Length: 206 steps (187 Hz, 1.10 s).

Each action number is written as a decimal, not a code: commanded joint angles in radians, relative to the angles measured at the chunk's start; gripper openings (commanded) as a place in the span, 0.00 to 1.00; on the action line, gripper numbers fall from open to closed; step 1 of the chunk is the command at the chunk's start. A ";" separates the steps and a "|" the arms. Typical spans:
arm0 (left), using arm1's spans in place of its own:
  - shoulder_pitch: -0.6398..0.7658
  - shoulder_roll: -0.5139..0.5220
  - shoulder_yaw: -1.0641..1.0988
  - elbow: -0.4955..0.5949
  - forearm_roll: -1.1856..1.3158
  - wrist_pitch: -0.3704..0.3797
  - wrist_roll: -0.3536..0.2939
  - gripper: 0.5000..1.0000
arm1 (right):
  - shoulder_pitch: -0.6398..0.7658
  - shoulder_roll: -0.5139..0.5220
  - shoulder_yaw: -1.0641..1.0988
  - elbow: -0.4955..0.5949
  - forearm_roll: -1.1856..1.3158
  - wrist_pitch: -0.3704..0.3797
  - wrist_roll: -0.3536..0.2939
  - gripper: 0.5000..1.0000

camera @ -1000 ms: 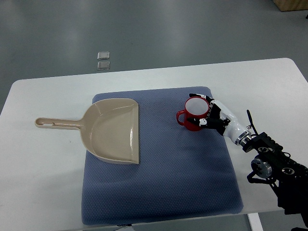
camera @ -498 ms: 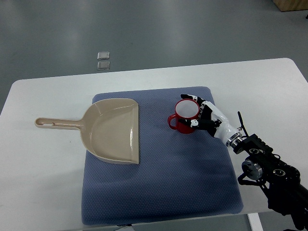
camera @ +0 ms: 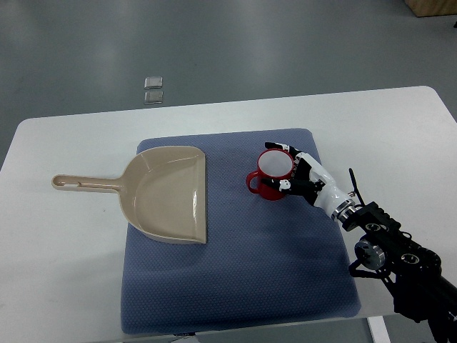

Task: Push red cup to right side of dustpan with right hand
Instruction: 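Push the red mug with the right hand toward the dustpan's edge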

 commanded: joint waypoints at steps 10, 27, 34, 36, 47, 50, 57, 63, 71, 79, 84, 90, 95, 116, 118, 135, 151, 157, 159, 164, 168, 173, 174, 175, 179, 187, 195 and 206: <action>0.000 0.000 0.000 0.000 0.000 0.000 0.000 1.00 | 0.000 0.000 -0.002 0.000 -0.001 0.001 0.000 0.86; 0.000 0.000 0.000 0.000 0.000 0.000 0.000 1.00 | 0.000 0.000 -0.011 0.002 -0.001 0.001 0.000 0.86; 0.000 0.000 0.000 0.000 0.000 0.000 0.000 1.00 | 0.000 0.000 -0.017 0.003 0.001 0.001 0.002 0.86; 0.000 0.000 0.000 0.000 0.000 0.000 0.000 1.00 | 0.000 0.000 -0.018 0.002 0.001 0.001 0.002 0.86; 0.000 0.000 0.000 0.000 0.000 0.000 0.000 1.00 | 0.000 0.000 -0.020 0.003 0.001 0.001 0.002 0.86; 0.000 0.000 0.000 0.000 0.000 0.000 0.000 1.00 | 0.000 0.000 -0.021 0.003 0.001 0.001 0.002 0.86; 0.000 0.000 0.000 0.000 0.000 0.000 0.000 1.00 | 0.000 0.000 -0.021 0.003 0.001 0.003 0.002 0.86; 0.000 0.000 0.000 0.000 0.000 0.000 0.000 1.00 | 0.000 0.000 -0.021 0.003 0.001 0.003 0.002 0.86; 0.000 0.000 0.000 0.000 0.000 0.000 0.000 1.00 | 0.001 0.000 -0.021 0.005 0.001 0.005 0.002 0.86; 0.000 0.000 0.000 0.000 0.000 0.000 0.000 1.00 | 0.001 0.000 -0.021 0.005 0.001 0.008 0.002 0.86; 0.000 0.000 0.000 0.000 0.000 0.000 0.000 1.00 | 0.001 0.000 -0.021 0.005 0.001 0.008 0.002 0.86; 0.000 0.000 0.000 0.000 0.000 0.000 0.000 1.00 | 0.003 0.000 -0.021 0.005 0.001 0.008 0.002 0.86; 0.000 0.000 0.000 0.000 0.000 0.000 0.000 1.00 | 0.003 0.000 -0.021 0.005 0.001 0.009 0.002 0.86; 0.000 0.000 0.000 0.000 0.000 -0.001 0.000 1.00 | 0.004 0.000 -0.021 0.005 0.004 0.012 0.002 0.86; 0.000 0.000 0.000 0.000 0.000 0.000 0.000 1.00 | 0.004 0.000 -0.021 0.005 0.004 0.012 0.002 0.86; 0.000 0.000 0.000 0.000 0.000 0.000 0.000 1.00 | 0.004 0.000 -0.021 0.005 0.004 0.015 0.002 0.86; 0.000 0.000 0.000 0.000 0.000 0.000 0.000 1.00 | 0.006 0.000 -0.040 0.006 0.004 0.017 0.002 0.86; 0.000 0.000 0.000 0.000 0.000 0.000 0.000 1.00 | 0.006 0.000 -0.048 0.006 0.006 0.017 0.005 0.86; 0.000 0.000 0.000 0.000 0.000 0.000 0.000 1.00 | 0.008 0.000 -0.049 0.008 0.006 0.017 0.006 0.86; 0.000 0.000 0.000 0.000 0.000 0.000 0.000 1.00 | 0.008 0.000 -0.052 0.008 0.006 0.017 0.009 0.86; 0.000 0.000 0.000 0.000 0.000 0.000 0.000 1.00 | 0.008 0.000 -0.055 0.008 0.004 0.017 0.011 0.86; 0.000 0.000 0.000 0.000 0.000 0.000 0.000 1.00 | 0.008 0.000 -0.060 0.008 0.004 0.017 0.011 0.86; 0.000 0.000 0.000 0.000 0.000 0.000 0.000 1.00 | 0.008 0.000 -0.061 0.009 0.004 0.017 0.011 0.86; 0.000 0.000 0.000 0.000 0.000 0.000 0.000 1.00 | 0.008 0.000 -0.061 0.009 0.004 0.017 0.011 0.86; 0.000 0.000 0.000 0.000 0.000 0.000 0.000 1.00 | 0.008 0.000 -0.064 0.009 0.004 0.017 0.011 0.86; 0.000 0.000 0.000 0.000 0.000 0.000 0.000 1.00 | 0.009 0.000 -0.071 0.009 0.006 0.017 0.012 0.86; 0.000 0.000 0.000 0.000 0.000 0.000 0.000 1.00 | 0.009 0.000 -0.075 0.009 0.006 0.017 0.015 0.86; 0.000 0.000 0.000 0.000 0.000 0.000 0.000 1.00 | 0.009 0.000 -0.078 0.009 0.006 0.017 0.015 0.86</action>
